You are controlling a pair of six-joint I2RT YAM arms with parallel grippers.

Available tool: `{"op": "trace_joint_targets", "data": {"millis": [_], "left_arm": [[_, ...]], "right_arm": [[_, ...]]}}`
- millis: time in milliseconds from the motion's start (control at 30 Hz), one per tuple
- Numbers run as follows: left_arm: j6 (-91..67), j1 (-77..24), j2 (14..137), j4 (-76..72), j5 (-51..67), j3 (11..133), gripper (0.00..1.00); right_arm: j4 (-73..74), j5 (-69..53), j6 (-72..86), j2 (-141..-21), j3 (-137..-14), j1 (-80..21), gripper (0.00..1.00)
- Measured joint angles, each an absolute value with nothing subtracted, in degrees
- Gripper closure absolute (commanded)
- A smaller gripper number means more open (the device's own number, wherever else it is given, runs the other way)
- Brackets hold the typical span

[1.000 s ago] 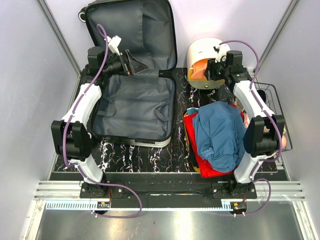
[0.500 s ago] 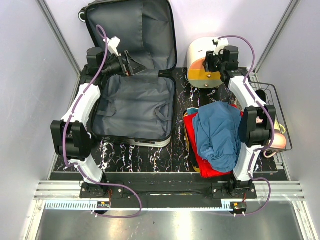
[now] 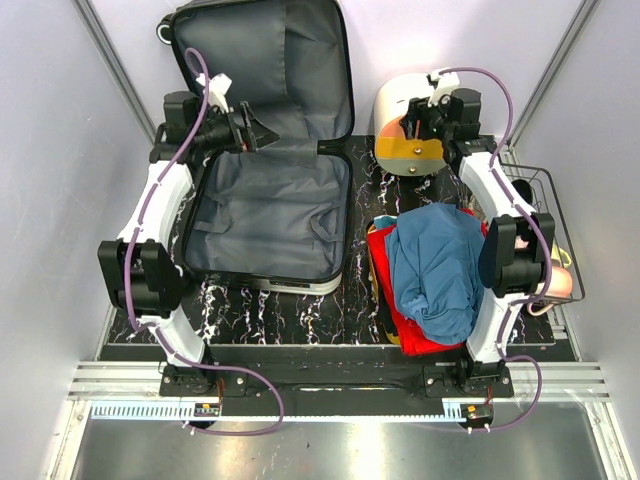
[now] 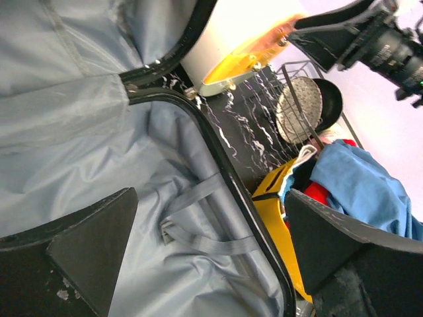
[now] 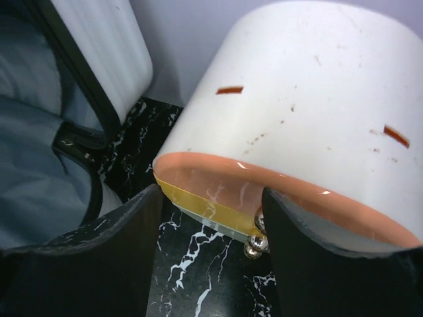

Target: Open, take out, and arrange the luggage

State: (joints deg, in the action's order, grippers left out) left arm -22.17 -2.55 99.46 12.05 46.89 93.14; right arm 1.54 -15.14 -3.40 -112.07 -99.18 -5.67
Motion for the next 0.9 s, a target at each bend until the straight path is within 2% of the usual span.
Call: {"op": "trace_joint_targets", "data": {"millis": [67,300,467,600,767,900], "left_arm": [[-20.58,-1.67,100.36,15.46,46.65,96.29,0.01],[-11.11,3.99,101.95,31.62,44.36,107.48,0.01],[-4.10,7.31,104.97,45.30,41.95,117.99,0.01],[-5.89,11.99,103.94,47.79,44.16,115.31,0.01],[-9.21,22.61,102.52,48.03,50.24,108.18,0.01],[-4.19,24.21,101.14,51.94,46.28,108.12,0.01]], "right_arm": [[1.34,-16.05,-3.66,-110.61,-98.87,-5.63,0.18],[1.02,-17.69,-5.19,-101.03,-97.01,-5.30,0.00],[0.62,-19.09,-2.68,-93.32,-93.84,-3.38,0.00],[1.26,-21.89,2.96,-89.49,-90.21,1.17,0.00],[5.96,-23.11,6.39,-86.24,-84.82,8.45,0.00],[12.58,-22.02,6.42,-83.26,-81.82,10.33,0.00]]}}
